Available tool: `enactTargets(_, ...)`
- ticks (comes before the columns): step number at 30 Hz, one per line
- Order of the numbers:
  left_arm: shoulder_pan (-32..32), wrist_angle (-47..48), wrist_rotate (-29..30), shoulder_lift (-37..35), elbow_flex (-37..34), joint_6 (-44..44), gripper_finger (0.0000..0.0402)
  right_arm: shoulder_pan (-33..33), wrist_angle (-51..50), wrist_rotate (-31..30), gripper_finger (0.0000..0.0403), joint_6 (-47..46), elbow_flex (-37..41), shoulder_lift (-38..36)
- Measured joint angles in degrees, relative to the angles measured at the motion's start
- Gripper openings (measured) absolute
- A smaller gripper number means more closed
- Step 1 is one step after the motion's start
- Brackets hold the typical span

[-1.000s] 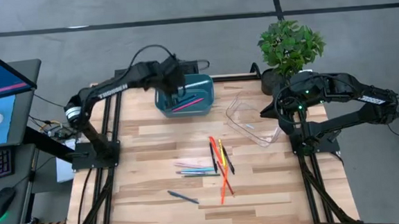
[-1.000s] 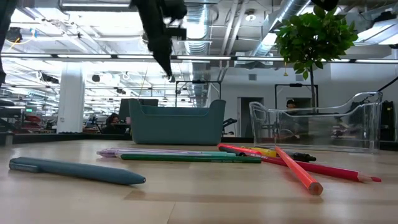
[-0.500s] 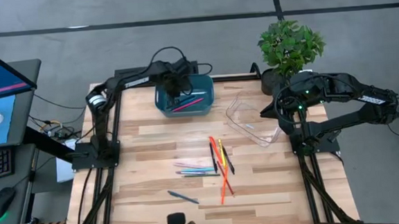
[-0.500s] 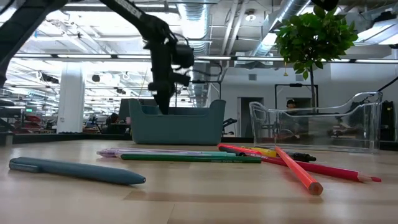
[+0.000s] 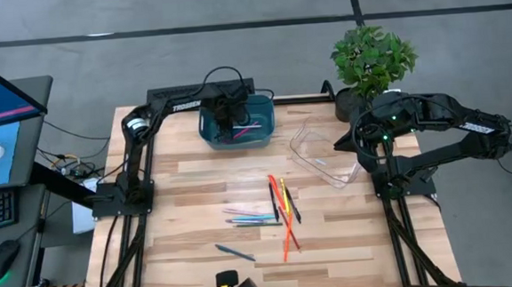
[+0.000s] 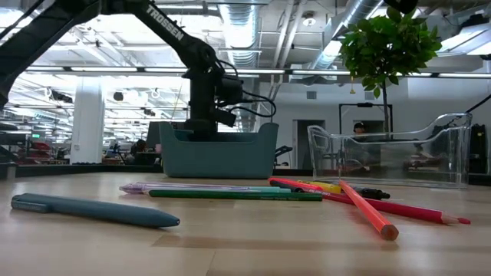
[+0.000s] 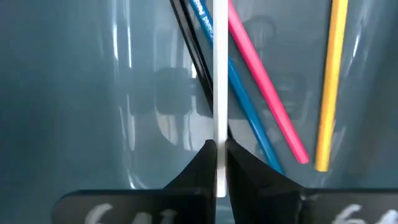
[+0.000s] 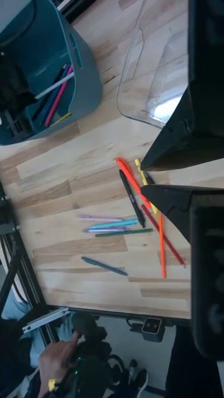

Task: Sort pens & pencils
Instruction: Put the white pencil into the blue bin, then put the dark blue pen into the transparent bin

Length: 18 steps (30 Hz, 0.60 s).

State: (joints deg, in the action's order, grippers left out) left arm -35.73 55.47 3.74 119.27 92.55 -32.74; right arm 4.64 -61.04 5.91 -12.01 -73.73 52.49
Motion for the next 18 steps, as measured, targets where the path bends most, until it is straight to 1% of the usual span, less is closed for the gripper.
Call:
enactTargets(2, -0.13, 0.77, -0.02, -0.15, 0.00, 0.16, 0.0022, 0.00, 0.02, 0.00, 0.0069, 0.00, -0.01, 0.00)
enactTargets(4, -0.15, 1.80, -0.04, -0.16, 0.00, 0.59, 0.0048, 0.00, 0.00, 0.00, 0.0069, -0.02, 0.00, 0.00)
enactTargets(8, -0.01, 2.96, 0.04, -0.16, 0.08, 3.12, 0.0114, 0.00, 0.02, 0.00, 0.0069, -0.02, 0.00, 0.00)
enactTargets(10, 0.25, 6.24, 0.59, -0.18, 1.09, 4.35, 0.0146, 0.00, 0.00, 0.00, 0.0069, -0.02, -0.02, 0.00)
enactTargets(12, 0.73, 10.75, 0.27, -0.24, 3.74, 5.26, 0.0171, 0.00, 0.02, 0.00, 0.0069, -0.02, 0.00, 0.00)
enactTargets(14, 1.45, 16.42, -1.03, -0.61, 8.13, 6.73, 0.0187, 0.00, 0.02, 0.00, 0.0069, 0.02, -0.02, 0.00)
enactTargets(16, 2.62, 20.64, -2.81, -1.75, 12.97, 8.55, 0.0192, 0.00, 0.02, 0.00, 0.0069, 0.03, 0.00, 0.00)
enactTargets(18, 4.26, 22.89, -3.55, -3.74, 17.74, 10.12, 0.0192, 0.00, 0.02, 0.00, 0.0069, 0.00, 0.00, 0.00)
